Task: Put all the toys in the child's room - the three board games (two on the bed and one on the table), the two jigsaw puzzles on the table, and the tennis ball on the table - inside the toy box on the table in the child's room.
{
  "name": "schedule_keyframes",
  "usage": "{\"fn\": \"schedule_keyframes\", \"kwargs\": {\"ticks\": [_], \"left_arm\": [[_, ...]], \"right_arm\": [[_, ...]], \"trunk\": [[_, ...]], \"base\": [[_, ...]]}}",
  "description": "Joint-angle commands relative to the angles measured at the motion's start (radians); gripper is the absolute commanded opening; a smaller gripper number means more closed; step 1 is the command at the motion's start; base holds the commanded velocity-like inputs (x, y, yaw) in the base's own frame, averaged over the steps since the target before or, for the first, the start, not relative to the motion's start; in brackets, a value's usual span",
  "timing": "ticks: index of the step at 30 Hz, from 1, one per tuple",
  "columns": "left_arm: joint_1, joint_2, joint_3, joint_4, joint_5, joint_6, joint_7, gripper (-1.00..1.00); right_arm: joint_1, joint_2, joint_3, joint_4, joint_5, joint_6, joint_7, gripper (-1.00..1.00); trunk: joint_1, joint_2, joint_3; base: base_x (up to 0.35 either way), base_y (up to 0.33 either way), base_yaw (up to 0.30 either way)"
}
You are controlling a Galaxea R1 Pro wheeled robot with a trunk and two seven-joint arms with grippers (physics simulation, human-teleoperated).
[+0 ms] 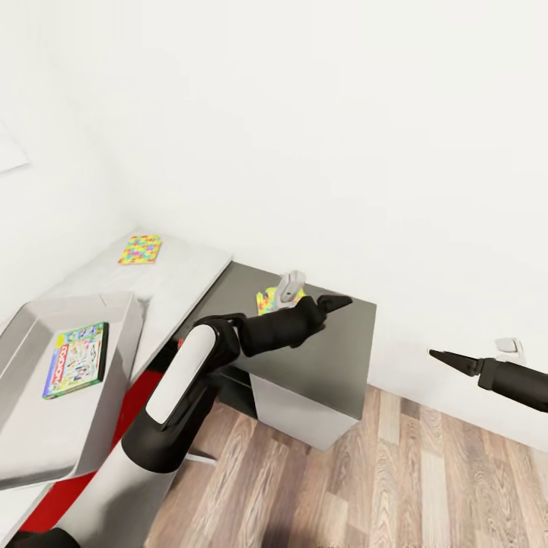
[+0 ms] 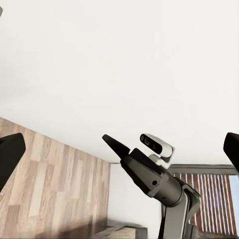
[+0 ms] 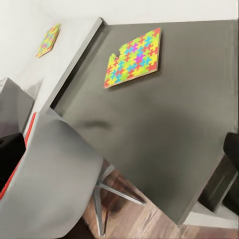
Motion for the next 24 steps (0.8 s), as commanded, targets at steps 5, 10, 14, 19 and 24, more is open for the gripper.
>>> {"fn": "schedule_keyframes", "kwargs": {"ticks": [5,10,14,19,24], "left_arm": [[0.0,0.002,0.001,-0.001,0.011,0.0,0.005,1.0],[0.0,0.004,0.001,-0.001,0.012,0.0,0.003,1.0],[0.0,0.005,0.001,-0.001,0.012,0.0,0.002,1.0],[0.0,0.005,0.001,-0.001,0.011,-0.002,0.001,1.0],[0.001,0.005,0.001,0.0,0.011,-0.004,0.002,1.0]], "right_arm": [[0.0,0.001,0.0,0.0,-0.001,0.006,-0.001,1.0],[0.0,0.001,0.0,0.0,-0.001,0.006,-0.002,1.0],[0.0,0.002,0.0,0.0,-0.001,0.006,-0.003,1.0],[0.001,0.003,0.0,0.0,-0.001,0.006,-0.003,1.0],[0.001,0.005,0.0,0.0,-0.001,0.006,-0.003,1.0]], "trunk": [[0.001,-0.002,0.001],[0.001,-0.002,0.004],[0.001,-0.002,0.007],[0.001,-0.002,0.011],[0.001,-0.002,0.015]], "base": [[0.0,0.0,-0.292],[0.0,0.0,-0.288],[0.0,0.0,-0.282],[0.0,0.0,-0.276],[0.0,0.0,-0.273]]}}
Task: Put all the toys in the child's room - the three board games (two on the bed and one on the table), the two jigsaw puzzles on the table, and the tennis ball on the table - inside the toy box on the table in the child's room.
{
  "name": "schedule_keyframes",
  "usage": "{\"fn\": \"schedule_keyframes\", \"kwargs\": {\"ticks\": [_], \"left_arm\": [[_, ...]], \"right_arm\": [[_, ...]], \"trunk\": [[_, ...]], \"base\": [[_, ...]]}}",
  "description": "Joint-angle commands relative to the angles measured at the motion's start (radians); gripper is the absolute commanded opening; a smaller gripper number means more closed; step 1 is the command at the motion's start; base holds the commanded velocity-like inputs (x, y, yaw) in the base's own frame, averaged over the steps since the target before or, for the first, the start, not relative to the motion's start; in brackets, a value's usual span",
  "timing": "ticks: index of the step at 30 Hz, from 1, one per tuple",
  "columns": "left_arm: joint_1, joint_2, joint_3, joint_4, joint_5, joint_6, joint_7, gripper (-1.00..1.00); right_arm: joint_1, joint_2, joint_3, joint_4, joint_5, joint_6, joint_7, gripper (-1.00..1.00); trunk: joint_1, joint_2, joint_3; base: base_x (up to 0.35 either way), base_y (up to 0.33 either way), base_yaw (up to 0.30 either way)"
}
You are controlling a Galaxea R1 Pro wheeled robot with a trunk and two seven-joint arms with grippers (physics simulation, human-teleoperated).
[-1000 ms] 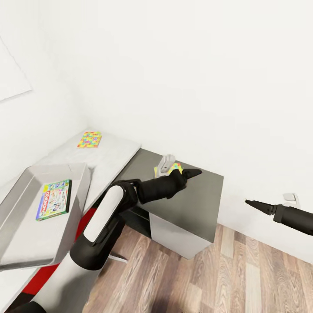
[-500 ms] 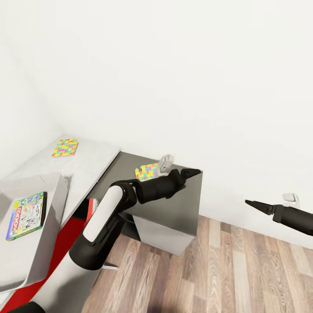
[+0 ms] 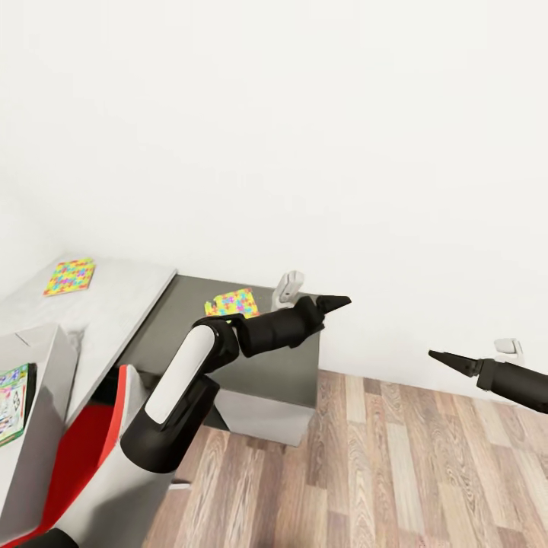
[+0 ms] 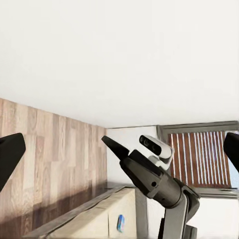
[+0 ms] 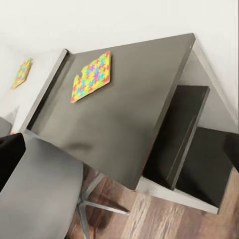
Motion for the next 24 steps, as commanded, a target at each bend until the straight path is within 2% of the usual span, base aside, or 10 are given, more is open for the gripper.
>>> {"fn": "schedule_keyframes", "kwargs": {"ticks": [1,11,19,24], "left_arm": [[-0.001,0.0,0.001,-0.001,0.01,-0.001,0.011,1.0],[0.003,0.001,-0.001,0.0,0.005,-0.002,0.01,1.0],[0.018,0.006,0.004,0.0,-0.038,-0.003,0.008,1.0],[0.021,0.007,0.004,0.0,-0.053,-0.004,0.007,1.0]], "right_arm": [[-0.001,0.0,0.0,0.0,-0.001,0.006,0.002,1.0],[0.0,0.002,0.001,0.0,-0.001,0.006,0.002,1.0],[0.001,0.002,0.001,0.0,-0.001,0.006,0.002,1.0],[0.0,0.002,0.001,0.0,-0.001,0.006,0.001,1.0]], "trunk": [[0.001,-0.002,-0.001],[0.001,-0.002,0.008],[0.001,-0.002,0.015],[0.001,-0.002,0.019]], "base": [[0.0,0.0,-0.271],[0.0,0.0,-0.27],[0.0,0.0,-0.269],[0.0,0.0,-0.268]]}}
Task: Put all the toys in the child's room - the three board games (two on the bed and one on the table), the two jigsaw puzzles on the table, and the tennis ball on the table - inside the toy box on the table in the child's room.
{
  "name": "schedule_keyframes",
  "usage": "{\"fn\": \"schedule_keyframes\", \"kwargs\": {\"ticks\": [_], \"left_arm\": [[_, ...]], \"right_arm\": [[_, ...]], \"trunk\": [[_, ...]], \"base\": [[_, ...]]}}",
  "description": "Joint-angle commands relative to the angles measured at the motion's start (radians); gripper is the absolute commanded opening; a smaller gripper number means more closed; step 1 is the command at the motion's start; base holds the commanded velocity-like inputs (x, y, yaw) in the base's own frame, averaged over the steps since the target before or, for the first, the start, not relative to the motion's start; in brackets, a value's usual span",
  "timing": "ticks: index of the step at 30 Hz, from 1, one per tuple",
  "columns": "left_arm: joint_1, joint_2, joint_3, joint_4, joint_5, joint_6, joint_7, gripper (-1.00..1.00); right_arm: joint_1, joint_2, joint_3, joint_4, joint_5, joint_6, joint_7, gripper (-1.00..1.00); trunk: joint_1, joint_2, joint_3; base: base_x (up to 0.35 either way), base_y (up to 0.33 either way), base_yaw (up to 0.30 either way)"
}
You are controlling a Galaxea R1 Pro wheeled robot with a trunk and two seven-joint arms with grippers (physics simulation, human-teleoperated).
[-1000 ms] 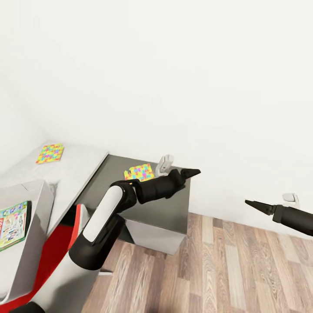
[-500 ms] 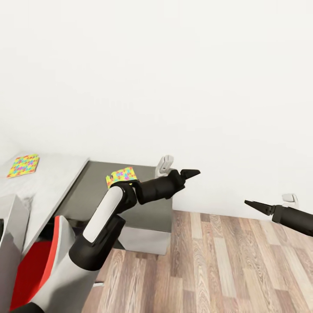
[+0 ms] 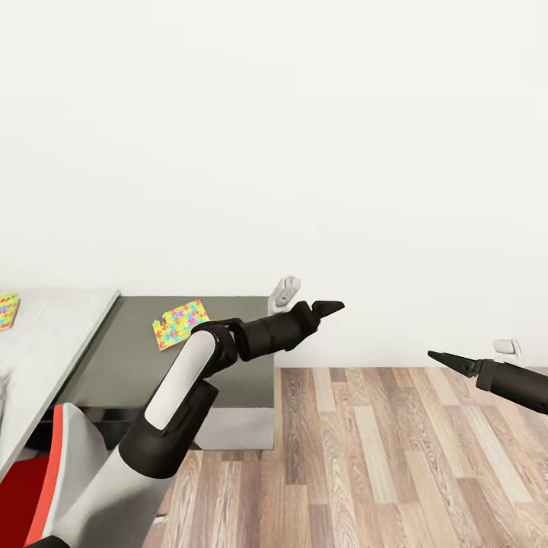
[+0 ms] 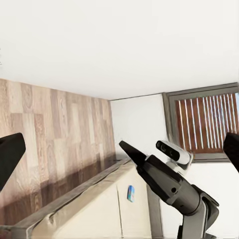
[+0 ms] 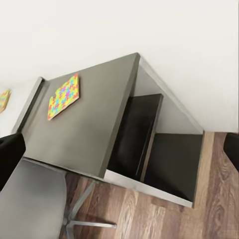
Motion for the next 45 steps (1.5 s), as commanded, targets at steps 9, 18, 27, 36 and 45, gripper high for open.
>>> {"fn": "schedule_keyframes", "kwargs": {"ticks": [9,18,27,36,45], "left_arm": [[0.003,0.001,0.001,0.0,-0.003,-0.002,0.011,1.0],[0.007,0.001,0.004,0.001,-0.006,-0.006,0.011,1.0],[0.009,0.007,0.005,0.004,-0.006,-0.005,0.013,1.0],[0.01,0.008,0.005,0.007,-0.006,-0.007,0.015,1.0],[0.01,0.01,0.005,0.008,-0.006,-0.008,0.016,1.0]], "right_arm": [[0.0,0.001,0.001,0.0,-0.001,0.006,0.002,1.0],[-0.001,0.001,0.002,-0.001,-0.001,0.006,-0.002,1.0],[-0.003,0.004,0.044,-0.001,-0.002,0.006,-0.08,1.0],[-0.004,0.006,0.062,-0.001,-0.003,0.006,-0.135,1.0],[-0.004,0.006,0.065,-0.001,-0.003,0.006,-0.143,1.0]], "trunk": [[0.001,-0.002,0.006],[0.001,-0.002,0.015],[0.001,-0.002,0.023],[0.001,-0.002,0.032],[0.001,-0.002,0.04]], "base": [[0.0,0.0,-0.263],[0.0,0.0,-0.258],[0.0,0.0,-0.257],[0.0,0.0,-0.257],[0.0,0.0,-0.255]]}}
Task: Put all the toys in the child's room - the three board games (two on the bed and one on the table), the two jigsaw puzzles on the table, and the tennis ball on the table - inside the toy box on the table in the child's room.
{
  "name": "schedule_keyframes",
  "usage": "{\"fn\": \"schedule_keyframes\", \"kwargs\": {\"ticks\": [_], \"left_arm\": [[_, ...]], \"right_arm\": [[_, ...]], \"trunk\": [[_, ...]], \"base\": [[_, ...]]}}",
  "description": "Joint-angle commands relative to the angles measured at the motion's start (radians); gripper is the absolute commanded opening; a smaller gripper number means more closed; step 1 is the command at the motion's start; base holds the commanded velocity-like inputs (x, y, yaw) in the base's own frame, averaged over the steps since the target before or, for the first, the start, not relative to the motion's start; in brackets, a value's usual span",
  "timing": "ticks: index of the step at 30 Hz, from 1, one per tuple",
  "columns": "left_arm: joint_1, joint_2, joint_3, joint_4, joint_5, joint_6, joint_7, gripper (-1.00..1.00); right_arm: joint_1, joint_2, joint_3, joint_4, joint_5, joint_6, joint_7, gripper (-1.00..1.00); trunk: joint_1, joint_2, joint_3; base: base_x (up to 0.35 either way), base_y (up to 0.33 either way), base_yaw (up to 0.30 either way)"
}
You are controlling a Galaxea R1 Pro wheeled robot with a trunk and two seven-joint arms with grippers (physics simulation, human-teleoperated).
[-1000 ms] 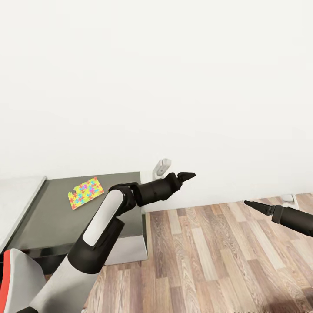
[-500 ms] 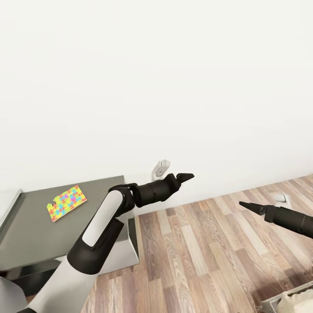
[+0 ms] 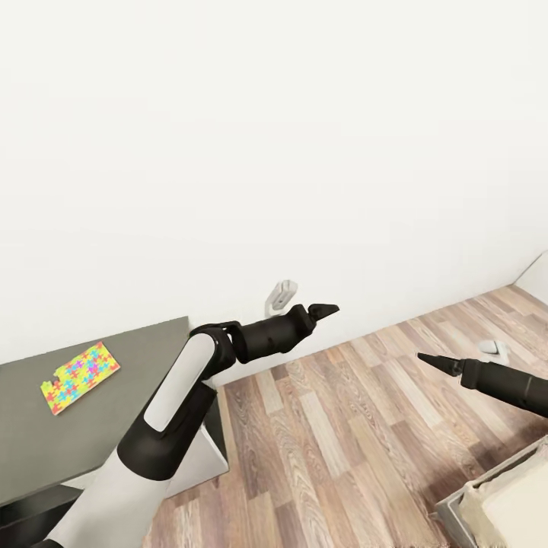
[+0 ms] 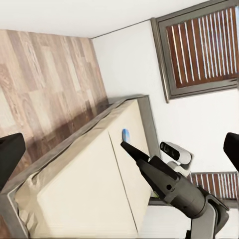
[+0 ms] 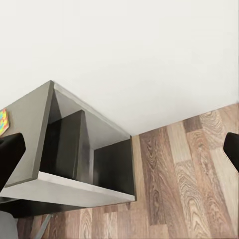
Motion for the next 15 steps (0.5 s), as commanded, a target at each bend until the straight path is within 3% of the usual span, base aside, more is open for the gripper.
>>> {"fn": "schedule_keyframes", "kwargs": {"ticks": [1,6,15], "left_arm": [[-0.001,0.0,0.001,-0.001,0.01,0.0,0.01,1.0],[0.0,-0.001,0.001,0.01,-0.005,0.0,0.009,1.0],[-0.001,-0.003,0.0,0.077,-0.069,0.0,0.004,1.0]], "right_arm": [[-0.001,0.0,0.0,0.0,-0.003,0.006,0.0,1.0],[-0.001,0.0,0.0,0.0,-0.003,0.006,-0.002,1.0],[-0.004,0.001,0.001,0.001,-0.002,0.006,-0.009,1.0]], "trunk": [[0.001,-0.002,-0.001],[0.001,-0.002,0.004],[0.001,-0.002,0.013]], "base": [[0.0,0.0,-0.254],[0.0,0.0,-0.254],[0.0,0.0,-0.253]]}}
